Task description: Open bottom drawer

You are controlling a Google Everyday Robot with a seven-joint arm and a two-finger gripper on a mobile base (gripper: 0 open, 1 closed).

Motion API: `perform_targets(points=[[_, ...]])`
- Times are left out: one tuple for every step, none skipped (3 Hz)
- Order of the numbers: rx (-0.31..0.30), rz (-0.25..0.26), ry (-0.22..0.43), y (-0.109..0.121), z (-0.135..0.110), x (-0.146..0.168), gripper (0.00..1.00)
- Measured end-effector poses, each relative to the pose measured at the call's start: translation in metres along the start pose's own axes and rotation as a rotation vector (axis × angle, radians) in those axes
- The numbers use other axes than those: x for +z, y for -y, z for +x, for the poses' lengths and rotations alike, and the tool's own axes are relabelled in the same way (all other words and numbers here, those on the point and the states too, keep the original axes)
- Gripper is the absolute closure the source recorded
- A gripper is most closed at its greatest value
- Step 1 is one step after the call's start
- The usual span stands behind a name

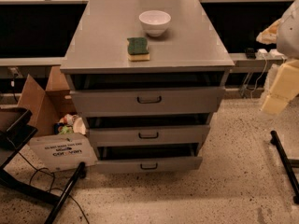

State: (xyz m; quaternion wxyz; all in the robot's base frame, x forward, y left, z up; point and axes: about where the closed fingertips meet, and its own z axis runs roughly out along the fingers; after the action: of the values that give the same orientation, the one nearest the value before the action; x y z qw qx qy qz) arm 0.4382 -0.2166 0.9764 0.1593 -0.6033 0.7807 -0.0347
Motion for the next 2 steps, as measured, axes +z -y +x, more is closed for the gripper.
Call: perform_targets(points=[[0.000, 0.000, 0.000, 0.000, 0.000, 0.000, 0.00], [-0.005, -0.003, -0.028, -0.002, -0.006, 0.010, 0.00]])
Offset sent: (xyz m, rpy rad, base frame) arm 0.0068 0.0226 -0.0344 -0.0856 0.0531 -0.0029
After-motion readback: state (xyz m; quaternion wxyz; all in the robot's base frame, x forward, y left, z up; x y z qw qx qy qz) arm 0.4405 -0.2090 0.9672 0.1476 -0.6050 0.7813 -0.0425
